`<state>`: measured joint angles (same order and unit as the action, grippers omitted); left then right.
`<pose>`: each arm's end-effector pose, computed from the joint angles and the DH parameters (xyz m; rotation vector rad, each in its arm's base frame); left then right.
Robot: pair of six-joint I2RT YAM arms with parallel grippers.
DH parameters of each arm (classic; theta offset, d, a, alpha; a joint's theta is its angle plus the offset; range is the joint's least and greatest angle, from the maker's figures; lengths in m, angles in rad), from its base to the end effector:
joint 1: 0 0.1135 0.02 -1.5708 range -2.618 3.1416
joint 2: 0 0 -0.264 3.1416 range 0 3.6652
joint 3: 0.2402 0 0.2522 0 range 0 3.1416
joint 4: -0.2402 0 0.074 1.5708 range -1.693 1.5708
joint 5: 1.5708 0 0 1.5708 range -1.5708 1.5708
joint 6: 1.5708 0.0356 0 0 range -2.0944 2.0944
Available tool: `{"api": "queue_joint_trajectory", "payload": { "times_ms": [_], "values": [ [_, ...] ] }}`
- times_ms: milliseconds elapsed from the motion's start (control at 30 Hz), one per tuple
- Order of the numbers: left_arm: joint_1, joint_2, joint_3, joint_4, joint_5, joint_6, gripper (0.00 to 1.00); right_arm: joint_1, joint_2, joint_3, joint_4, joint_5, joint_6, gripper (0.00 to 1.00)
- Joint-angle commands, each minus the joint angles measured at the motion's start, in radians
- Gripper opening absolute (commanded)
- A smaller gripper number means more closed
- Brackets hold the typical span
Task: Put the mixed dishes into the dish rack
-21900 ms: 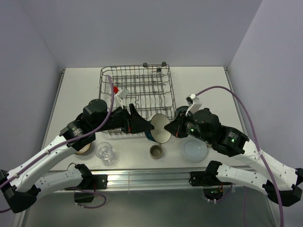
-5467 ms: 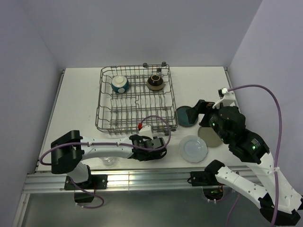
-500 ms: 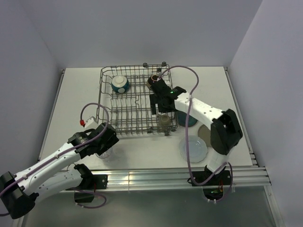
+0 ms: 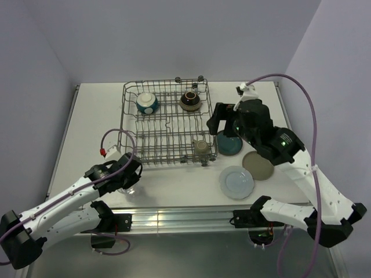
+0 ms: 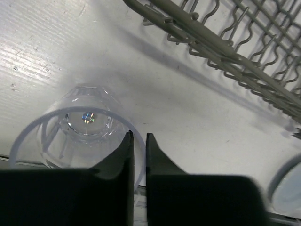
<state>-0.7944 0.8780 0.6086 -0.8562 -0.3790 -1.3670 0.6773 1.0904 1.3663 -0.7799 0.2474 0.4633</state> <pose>0.1142 -0.0975 0.2126 -0.8390 2.4519 -0.2833 0.1710 0.1263 0.4197 -0.0704 2.0872 0.4460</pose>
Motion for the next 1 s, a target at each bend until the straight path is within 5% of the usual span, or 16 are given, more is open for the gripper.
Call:
{"api": "queue_joint_trajectory", "payload": {
  "times_ms": [0, 400, 533, 733, 967],
  "values": [
    [0.001, -0.053, -0.016, 0.013, 0.028, 0.014, 0.00, 0.007, -0.056, -0.048, -0.041, -0.037, 0.018, 1.00],
    [-0.008, -0.355, 0.172, -0.083, 0.201, 0.107, 0.00, 0.007, -0.182, -0.206, 0.077, -0.320, 0.049, 1.00],
    [-0.008, -0.466, 0.142, 0.275, 0.371, 0.181, 0.00, 0.007, -0.202, -0.266, 0.183, -0.523, 0.080, 1.00],
    [-0.008, -0.521, -0.041, 0.696, 0.569, 0.103, 0.00, 0.005, -0.233, -0.399, 0.416, -0.833, 0.175, 1.00],
    [-0.008, -0.464, -0.119, 1.083, 0.675, 0.043, 0.00, 0.005, -0.248, -0.492, 0.622, -0.974, 0.276, 1.00]
  ]
}}
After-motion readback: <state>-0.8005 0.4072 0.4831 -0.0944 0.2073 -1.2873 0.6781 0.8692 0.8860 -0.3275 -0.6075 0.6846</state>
